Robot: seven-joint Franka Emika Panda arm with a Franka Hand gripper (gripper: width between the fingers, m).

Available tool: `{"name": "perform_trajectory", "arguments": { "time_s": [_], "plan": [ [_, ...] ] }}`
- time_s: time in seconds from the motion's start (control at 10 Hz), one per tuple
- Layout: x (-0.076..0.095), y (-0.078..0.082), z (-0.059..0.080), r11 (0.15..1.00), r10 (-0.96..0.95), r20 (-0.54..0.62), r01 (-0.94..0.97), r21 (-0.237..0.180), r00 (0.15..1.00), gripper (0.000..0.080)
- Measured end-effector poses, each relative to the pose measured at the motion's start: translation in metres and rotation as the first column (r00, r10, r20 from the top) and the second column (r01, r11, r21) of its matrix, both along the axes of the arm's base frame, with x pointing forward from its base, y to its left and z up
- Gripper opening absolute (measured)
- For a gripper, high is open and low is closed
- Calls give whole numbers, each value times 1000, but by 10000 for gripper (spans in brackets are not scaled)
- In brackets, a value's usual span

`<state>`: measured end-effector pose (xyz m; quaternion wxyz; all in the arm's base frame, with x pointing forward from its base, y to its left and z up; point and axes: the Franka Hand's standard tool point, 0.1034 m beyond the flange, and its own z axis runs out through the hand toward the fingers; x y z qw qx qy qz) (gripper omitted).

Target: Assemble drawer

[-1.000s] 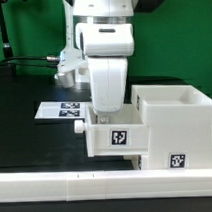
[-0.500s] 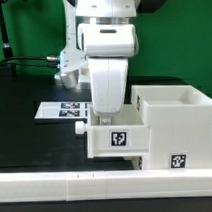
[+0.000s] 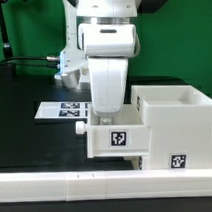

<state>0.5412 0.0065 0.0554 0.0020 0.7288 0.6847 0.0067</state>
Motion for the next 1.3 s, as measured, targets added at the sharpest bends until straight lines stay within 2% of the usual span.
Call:
{"name": "perform_trajectory", "arguments": {
  "time_s": [1.1, 1.2, 1.3],
  "plan": [
    [-2, 9, -1, 999, 31, 34, -30, -10, 999, 44],
    [-2, 7, -2, 1000, 29, 34, -28, -10, 999, 114],
    [-2, 7, -2, 1000, 29, 33, -28, -10, 999, 114]
  ]
}}
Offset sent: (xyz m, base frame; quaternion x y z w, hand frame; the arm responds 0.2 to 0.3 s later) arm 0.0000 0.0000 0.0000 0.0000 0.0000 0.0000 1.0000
